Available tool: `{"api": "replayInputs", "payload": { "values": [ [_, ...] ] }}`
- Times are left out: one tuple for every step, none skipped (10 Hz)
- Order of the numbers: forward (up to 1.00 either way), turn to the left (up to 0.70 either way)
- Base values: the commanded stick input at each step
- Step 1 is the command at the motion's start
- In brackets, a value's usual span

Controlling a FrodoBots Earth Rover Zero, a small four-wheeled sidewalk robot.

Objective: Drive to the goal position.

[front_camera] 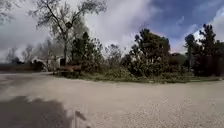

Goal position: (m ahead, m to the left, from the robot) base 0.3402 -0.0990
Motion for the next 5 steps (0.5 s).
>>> {"api": "replayInputs", "payload": {
  "values": [
    [0.0,-0.45],
    [0.0,-0.45],
    [0.0,-0.45],
    [0.0,-0.45],
    [0.0,-0.45]
  ]
}}
